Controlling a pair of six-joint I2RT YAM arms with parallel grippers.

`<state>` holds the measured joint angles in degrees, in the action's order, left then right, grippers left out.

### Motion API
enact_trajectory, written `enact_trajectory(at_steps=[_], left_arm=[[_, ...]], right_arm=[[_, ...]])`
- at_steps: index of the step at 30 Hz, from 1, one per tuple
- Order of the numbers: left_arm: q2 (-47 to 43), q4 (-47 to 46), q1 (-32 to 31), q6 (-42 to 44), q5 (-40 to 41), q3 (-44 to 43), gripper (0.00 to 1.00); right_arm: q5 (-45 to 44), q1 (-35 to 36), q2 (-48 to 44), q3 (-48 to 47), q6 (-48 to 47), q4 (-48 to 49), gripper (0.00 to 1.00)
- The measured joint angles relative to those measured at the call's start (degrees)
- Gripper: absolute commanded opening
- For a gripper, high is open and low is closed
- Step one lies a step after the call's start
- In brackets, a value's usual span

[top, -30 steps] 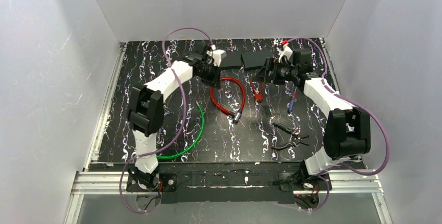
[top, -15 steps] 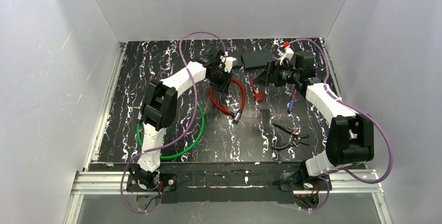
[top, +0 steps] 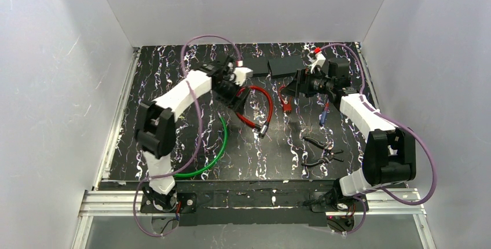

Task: Lock with the key
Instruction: Place the key at the center of the board, then pick up the lock from the center of the board.

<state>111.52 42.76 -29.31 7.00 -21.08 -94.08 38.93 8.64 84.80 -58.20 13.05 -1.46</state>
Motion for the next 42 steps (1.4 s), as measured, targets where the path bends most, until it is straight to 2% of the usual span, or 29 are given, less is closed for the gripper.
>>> enact_trajectory(at_steps=[4, 8, 14, 20, 26, 30, 42], left_arm=[[-14.05, 5.78, 6.16, 8.22, -4.68, 11.08, 0.72], [-27.48, 12.11, 12.49, 18.42, -4.80, 21.99, 0.72], [-40.16, 18.26, 13.22, 30.20, -2.11, 37.99, 0.68], [-42.00, 18.16, 12.03, 32.90, -0.99, 47.50, 0.63], [-42.33, 12.39, 4.32, 29.18, 2.88, 53.87, 0.63], [-42.32, 8.85, 0.56, 27.12, 5.71, 55.02, 0.62], [-38.73, 1.73, -3.86, 23.36, 10.58, 55.41, 0.60]], right_arm=[[1.00, 0.00, -0.74, 1.15, -0.80, 0.66, 0.98], [1.91, 0.00, -0.82, 2.41, -1.16, 1.31, 0.98], [2.72, 0.04, -0.82, 3.08, -1.28, 1.78, 0.98], [2.89, 0.11, -0.82, 3.70, -1.32, 2.04, 0.98], [2.89, 0.11, -0.82, 3.70, -1.30, 2.60, 0.98], [2.82, 0.11, -0.82, 3.72, -1.30, 2.87, 0.98], [1.68, 0.11, -0.80, 3.72, -1.30, 2.93, 0.98]])
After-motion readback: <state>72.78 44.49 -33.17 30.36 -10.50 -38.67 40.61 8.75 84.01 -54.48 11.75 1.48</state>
